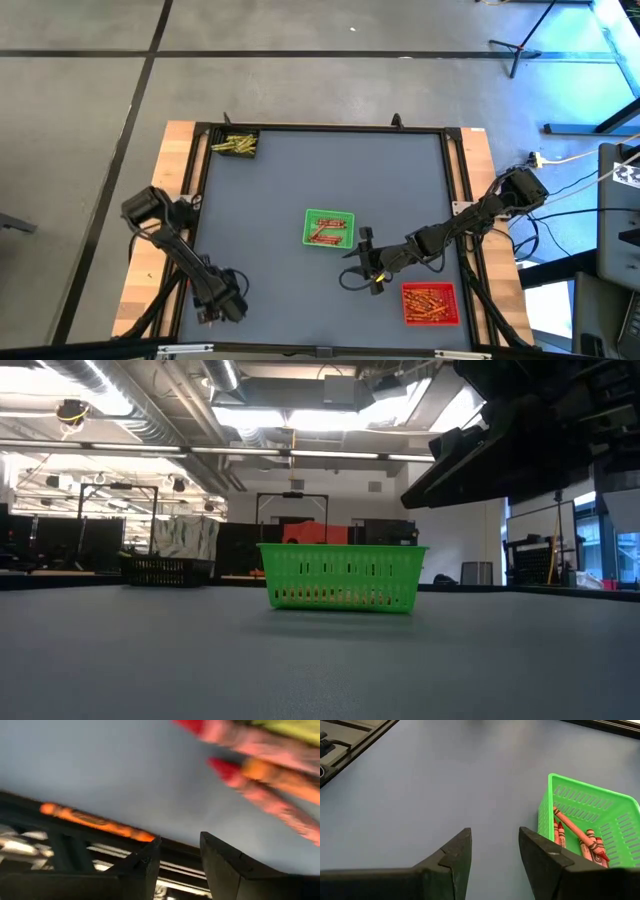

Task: Sort crayons
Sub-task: Put the orange crayon into the red bin

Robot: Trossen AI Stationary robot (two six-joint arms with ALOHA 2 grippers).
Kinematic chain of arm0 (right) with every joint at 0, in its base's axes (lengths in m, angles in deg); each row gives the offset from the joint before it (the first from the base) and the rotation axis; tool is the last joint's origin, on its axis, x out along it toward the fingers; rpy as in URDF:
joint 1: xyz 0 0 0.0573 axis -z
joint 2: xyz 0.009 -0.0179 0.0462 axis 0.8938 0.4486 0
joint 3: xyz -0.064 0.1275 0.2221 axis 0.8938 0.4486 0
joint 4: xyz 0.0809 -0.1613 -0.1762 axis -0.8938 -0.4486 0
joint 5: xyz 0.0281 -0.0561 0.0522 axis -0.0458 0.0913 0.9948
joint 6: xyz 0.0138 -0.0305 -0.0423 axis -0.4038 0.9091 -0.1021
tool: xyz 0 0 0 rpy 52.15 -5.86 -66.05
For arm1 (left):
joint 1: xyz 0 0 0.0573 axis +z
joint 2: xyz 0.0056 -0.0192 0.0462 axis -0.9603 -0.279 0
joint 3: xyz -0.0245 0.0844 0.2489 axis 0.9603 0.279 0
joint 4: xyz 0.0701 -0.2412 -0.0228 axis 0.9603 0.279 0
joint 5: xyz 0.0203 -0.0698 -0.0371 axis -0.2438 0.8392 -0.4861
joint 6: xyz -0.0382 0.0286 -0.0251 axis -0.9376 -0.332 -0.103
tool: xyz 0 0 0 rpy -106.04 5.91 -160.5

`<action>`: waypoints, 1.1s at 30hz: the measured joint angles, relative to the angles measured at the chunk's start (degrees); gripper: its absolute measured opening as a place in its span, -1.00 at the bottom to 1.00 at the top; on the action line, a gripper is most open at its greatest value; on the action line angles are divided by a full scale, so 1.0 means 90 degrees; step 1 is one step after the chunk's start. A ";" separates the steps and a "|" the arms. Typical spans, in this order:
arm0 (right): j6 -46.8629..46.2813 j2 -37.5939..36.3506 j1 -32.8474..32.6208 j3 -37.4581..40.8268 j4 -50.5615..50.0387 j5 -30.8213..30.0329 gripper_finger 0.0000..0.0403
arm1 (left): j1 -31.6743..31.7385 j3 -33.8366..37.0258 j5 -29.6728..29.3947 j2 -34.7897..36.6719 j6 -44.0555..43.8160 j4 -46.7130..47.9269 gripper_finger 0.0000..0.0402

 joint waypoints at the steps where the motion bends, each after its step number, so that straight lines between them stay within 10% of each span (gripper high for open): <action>1: -0.0005 0.0000 0.0000 -0.0001 0.0000 -0.0001 -0.20 | 0.0000 0.0000 -0.0025 -0.0055 0.0018 0.0097 -0.39; 33: 0.0005 0.0002 -0.0002 0.0002 0.0071 0.0033 -0.20 | -0.0340 0.0583 0.0105 -0.0096 0.0349 -0.0006 -0.39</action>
